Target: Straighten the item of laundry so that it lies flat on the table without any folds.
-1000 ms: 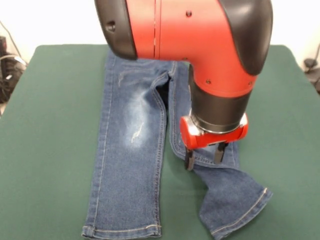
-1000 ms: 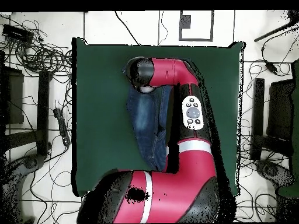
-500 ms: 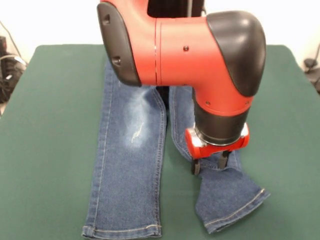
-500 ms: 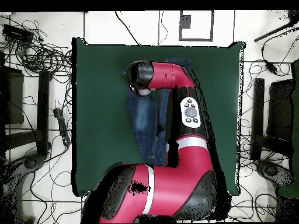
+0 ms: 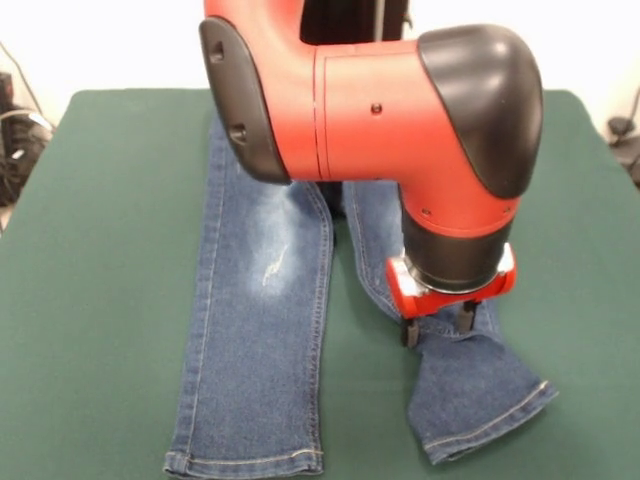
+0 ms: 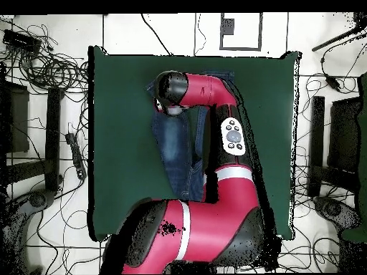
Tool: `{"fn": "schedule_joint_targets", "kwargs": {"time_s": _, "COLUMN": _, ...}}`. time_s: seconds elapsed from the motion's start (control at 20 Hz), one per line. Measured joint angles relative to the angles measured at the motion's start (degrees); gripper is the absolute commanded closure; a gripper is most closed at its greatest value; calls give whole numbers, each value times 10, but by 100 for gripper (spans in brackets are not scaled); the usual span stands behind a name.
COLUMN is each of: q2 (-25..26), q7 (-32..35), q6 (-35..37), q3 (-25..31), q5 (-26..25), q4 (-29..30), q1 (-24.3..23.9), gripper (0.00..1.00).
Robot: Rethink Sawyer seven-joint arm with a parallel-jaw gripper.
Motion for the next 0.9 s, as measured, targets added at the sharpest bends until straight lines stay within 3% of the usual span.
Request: {"fn": "schedule_joint_targets", "kwargs": {"time_s": 0.9, "q2": 2, "q7": 0, "q6": 49, "q3": 0, "q5": -5, "q4": -44, "q1": 20, "gripper": 0}}
